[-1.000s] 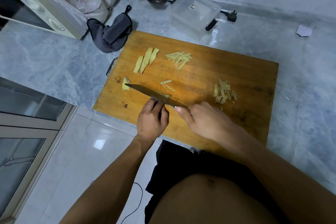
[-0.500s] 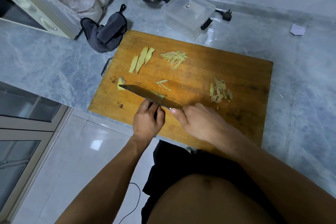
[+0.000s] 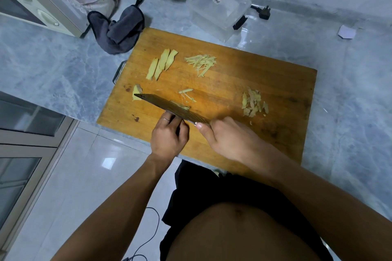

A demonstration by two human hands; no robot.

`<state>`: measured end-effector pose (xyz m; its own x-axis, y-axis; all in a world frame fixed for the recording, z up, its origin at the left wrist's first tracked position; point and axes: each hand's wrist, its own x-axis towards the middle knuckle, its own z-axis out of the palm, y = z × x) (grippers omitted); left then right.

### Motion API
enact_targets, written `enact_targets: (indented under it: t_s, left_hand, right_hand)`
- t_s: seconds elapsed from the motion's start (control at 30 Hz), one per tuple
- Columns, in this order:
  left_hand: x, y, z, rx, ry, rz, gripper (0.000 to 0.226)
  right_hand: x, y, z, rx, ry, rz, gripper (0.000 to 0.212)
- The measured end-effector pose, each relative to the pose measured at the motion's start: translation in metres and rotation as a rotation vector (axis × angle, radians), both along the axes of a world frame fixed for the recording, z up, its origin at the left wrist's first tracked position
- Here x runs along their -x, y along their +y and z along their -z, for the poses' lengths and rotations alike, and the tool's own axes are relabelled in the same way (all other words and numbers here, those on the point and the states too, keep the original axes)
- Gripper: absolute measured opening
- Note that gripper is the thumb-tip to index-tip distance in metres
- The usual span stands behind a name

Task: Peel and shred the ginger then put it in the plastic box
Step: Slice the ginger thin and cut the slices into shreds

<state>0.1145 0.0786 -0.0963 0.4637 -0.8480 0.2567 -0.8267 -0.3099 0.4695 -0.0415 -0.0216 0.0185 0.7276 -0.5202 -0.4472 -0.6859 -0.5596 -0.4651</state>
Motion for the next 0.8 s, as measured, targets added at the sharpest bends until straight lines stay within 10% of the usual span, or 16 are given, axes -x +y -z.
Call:
enact_targets:
  t_s: [0.8]
  left_hand:
    - [0.0,0.001,-0.003,0.0,0.0,-0.008,0.027]
  right_hand:
    - [-0.005,-0.004,-0.004,0.001,-0.018,-0.03,0.059]
